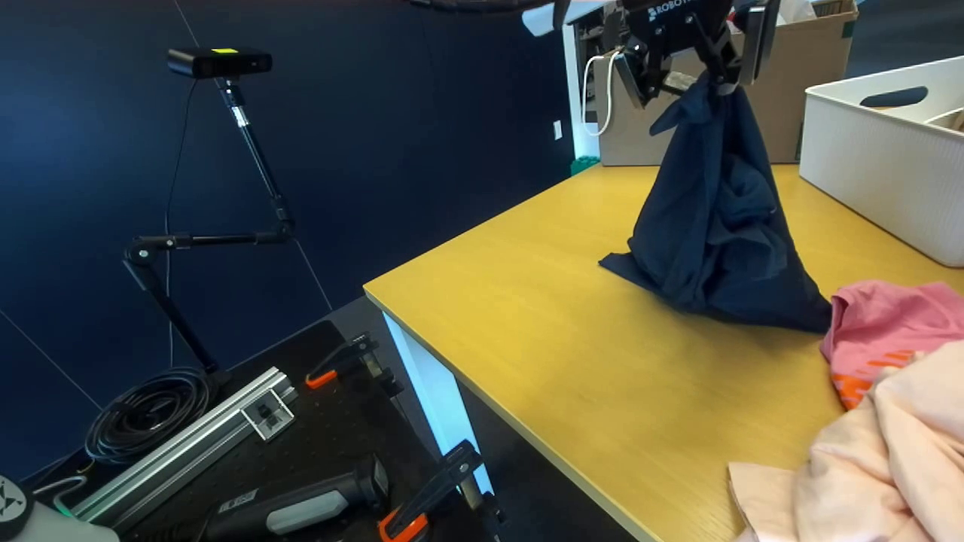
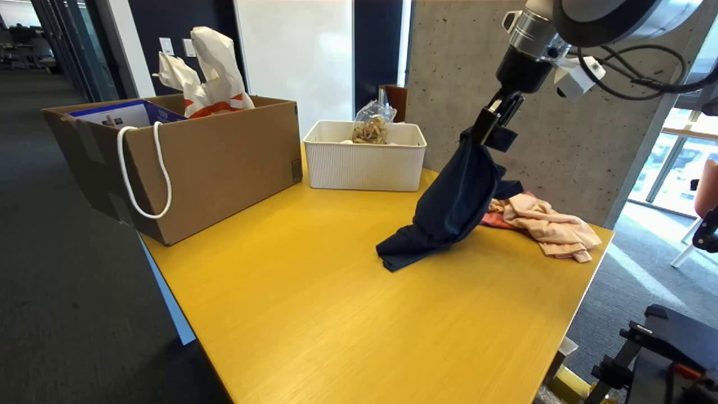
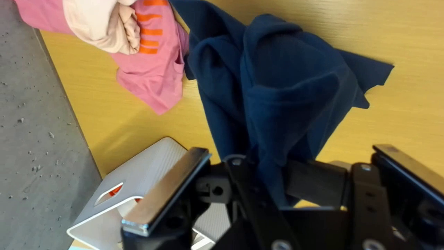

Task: Fold the blue t-shirt from bottom top.

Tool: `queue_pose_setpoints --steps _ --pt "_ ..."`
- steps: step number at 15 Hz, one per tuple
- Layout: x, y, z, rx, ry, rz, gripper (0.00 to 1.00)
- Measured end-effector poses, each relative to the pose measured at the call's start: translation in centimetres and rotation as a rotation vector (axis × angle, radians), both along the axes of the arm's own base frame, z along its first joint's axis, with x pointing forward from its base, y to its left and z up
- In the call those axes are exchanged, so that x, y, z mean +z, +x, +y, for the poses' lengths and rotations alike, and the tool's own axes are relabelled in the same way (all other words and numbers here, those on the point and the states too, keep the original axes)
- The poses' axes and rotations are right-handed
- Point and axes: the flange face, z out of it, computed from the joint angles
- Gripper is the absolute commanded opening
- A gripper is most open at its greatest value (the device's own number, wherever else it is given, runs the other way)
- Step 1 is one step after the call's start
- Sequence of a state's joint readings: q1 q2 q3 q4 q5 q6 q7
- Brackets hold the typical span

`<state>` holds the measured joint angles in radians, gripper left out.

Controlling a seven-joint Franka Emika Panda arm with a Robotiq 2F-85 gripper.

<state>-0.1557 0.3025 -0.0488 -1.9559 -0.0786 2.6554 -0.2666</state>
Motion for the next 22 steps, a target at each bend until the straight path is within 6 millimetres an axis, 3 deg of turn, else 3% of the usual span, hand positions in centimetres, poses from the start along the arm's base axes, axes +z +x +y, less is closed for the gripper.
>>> queue_pose_setpoints --steps 4,8,13,17,22 --pt "-1.6 1.4 -1.8 -0.027 0.010 0.007 0.00" --pt "-5.6 3.4 -2.5 -0.018 0.011 0.042 0.00" --pt "-10.9 6.0 0.6 0.048 0.033 0.084 0.00" --pt "-14.0 7.8 3.8 0.094 0.053 0.127 0.00" --pt "-19.2 7.3 4.9 0.109 0.071 0.226 0.00"
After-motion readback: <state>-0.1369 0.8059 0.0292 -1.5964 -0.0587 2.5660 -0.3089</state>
